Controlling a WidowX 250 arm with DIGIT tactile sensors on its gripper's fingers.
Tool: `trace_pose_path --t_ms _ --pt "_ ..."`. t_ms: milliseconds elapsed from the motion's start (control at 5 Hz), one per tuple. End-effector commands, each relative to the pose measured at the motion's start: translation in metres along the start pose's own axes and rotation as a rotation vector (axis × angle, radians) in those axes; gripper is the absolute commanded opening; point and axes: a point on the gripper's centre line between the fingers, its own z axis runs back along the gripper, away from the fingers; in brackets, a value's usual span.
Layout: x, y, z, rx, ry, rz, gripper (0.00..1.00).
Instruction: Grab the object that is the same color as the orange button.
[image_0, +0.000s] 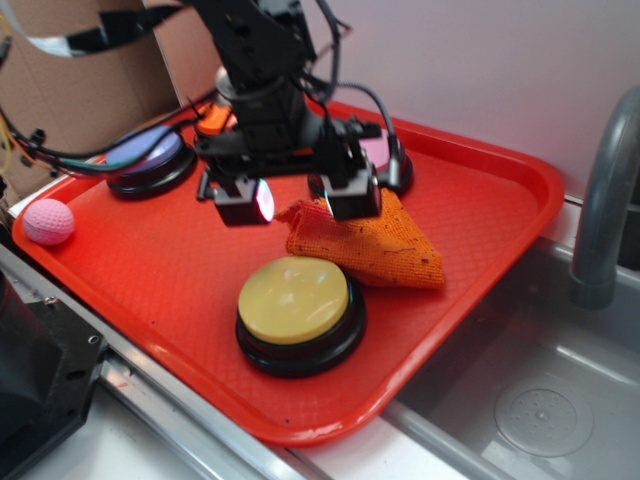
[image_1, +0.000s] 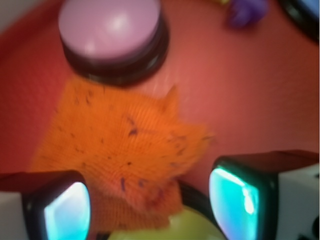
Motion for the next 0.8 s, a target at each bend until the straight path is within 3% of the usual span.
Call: trace_pose_path --t_ms 0,200,400,600 --pt "0.029 -0.01 -0.022 -0.037 0.03 -0.011 1.0" --pt "0.035 -0.014 -0.028 -0.031 0.018 -0.058 0.0" --pt "0.037 -0.017 -0.029 -0.003 -0.002 -0.093 0.0" --pt "0.041 -0.018 -0.014 -0.021 0.021 -0.201 0.0"
